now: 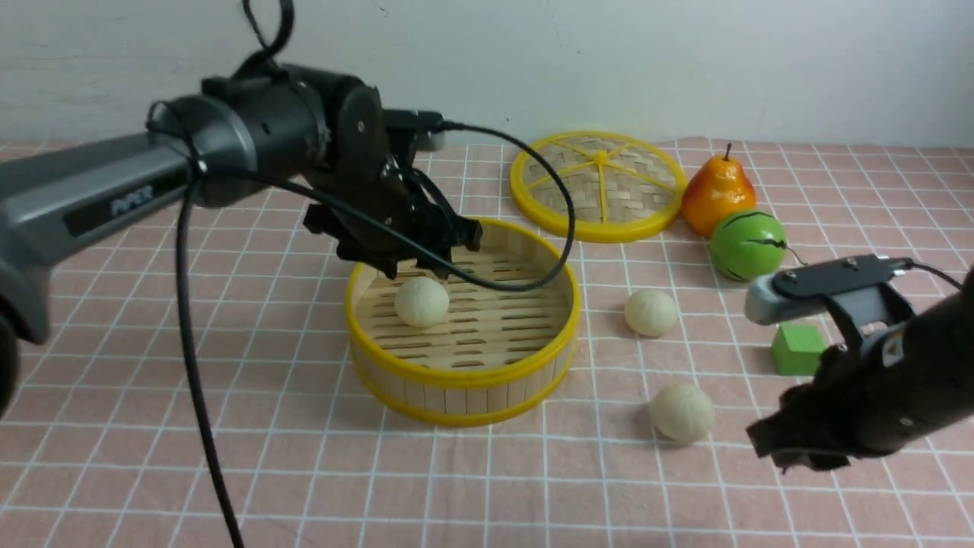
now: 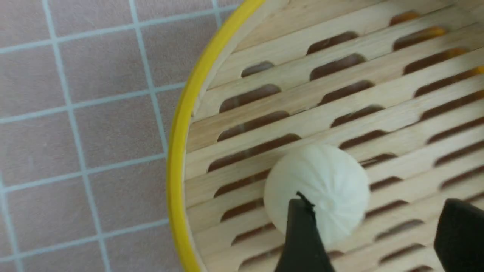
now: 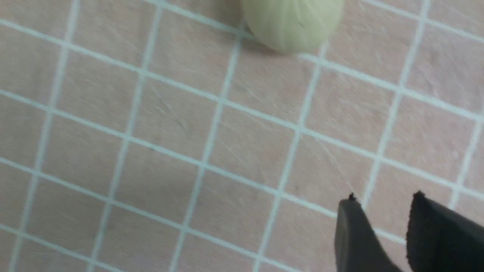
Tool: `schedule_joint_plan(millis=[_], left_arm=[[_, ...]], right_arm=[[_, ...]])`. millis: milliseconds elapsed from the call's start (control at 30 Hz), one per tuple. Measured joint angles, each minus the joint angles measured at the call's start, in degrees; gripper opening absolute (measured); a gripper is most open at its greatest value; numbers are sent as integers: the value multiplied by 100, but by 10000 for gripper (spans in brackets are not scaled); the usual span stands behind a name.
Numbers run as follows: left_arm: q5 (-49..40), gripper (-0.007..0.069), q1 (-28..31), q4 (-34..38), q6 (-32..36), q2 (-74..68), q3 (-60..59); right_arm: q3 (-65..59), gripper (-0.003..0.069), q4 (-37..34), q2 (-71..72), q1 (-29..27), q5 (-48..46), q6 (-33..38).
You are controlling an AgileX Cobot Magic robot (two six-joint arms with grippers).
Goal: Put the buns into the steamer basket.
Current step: Use the right arm to grab a steamed stuffed bun, then use the right arm to put the steamed stuffed bun into the steamer
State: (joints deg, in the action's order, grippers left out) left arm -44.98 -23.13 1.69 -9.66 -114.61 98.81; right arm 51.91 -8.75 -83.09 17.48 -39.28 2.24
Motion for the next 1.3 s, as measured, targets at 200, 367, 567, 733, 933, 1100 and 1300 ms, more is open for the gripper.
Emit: schedule_joint_plan(millis=[200, 367, 567, 733, 933, 1100, 1300], left_arm=[[-516, 359, 0, 0, -54, 1721, -579], [-403, 169, 0, -22, -54, 3266, -2094], [-463, 34, 0, -485, -244, 4972, -3409], [-321, -13, 0, -987, -943, 6803, -5004], [604, -13, 0, -1335, -1463, 8385, -6711], [1310, -13, 0, -1672, -2420, 9211, -7754], [1541, -13, 0, -2003, -2596, 9237, -7762]], right_arm=[[1212, 349, -568, -1408, 10, 134, 605], [1924, 312, -399, -2467, 10, 210, 615], [2467, 114, -149, -2733, 10, -442, 628], [3562, 13, 30, -2554, 215, -1397, 676], [4491, 13, -182, -2615, 974, -827, 1166], [4563, 32, -319, -3409, 1578, 273, 1669], [4563, 225, -313, -4013, 1633, 450, 1636]])
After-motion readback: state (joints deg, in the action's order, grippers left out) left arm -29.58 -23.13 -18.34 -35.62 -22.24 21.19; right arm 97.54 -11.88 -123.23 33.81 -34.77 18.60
